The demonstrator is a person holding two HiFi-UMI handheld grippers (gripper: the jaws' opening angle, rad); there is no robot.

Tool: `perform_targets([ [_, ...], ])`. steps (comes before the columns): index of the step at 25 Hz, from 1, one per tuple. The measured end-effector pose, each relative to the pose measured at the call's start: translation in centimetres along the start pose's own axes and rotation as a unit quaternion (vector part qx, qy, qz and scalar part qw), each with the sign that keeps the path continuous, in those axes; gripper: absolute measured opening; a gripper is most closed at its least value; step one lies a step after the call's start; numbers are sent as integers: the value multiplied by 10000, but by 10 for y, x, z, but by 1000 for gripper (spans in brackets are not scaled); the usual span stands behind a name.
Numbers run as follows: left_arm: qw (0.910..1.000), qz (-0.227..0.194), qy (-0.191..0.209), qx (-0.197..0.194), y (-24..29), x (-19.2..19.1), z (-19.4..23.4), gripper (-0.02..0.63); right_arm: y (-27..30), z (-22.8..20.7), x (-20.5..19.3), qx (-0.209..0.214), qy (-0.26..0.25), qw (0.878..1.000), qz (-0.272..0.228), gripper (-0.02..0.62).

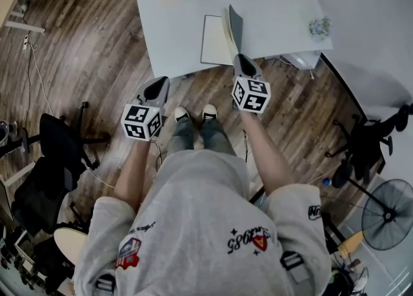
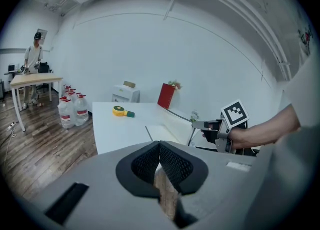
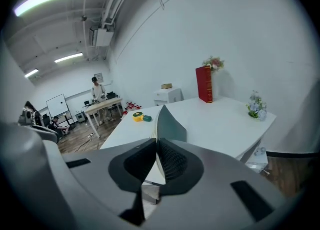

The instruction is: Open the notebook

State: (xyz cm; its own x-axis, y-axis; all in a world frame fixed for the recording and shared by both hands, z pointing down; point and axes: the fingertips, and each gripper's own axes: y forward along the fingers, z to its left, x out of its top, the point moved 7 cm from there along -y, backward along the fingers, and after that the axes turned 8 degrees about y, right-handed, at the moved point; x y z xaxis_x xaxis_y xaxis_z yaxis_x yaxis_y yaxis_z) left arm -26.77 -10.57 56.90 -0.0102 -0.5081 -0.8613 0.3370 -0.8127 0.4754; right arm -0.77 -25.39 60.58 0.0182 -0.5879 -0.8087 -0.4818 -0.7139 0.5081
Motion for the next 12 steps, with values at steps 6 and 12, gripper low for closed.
perform_targets([
  [6, 9997, 43, 116, -195, 13, 6, -15, 5, -13, -26, 5, -161, 164, 9996, -167, 25],
  [12, 9992, 126, 207, -327, 22, 6, -26, 5, -23, -51, 5, -407, 292, 9983, -309, 26],
])
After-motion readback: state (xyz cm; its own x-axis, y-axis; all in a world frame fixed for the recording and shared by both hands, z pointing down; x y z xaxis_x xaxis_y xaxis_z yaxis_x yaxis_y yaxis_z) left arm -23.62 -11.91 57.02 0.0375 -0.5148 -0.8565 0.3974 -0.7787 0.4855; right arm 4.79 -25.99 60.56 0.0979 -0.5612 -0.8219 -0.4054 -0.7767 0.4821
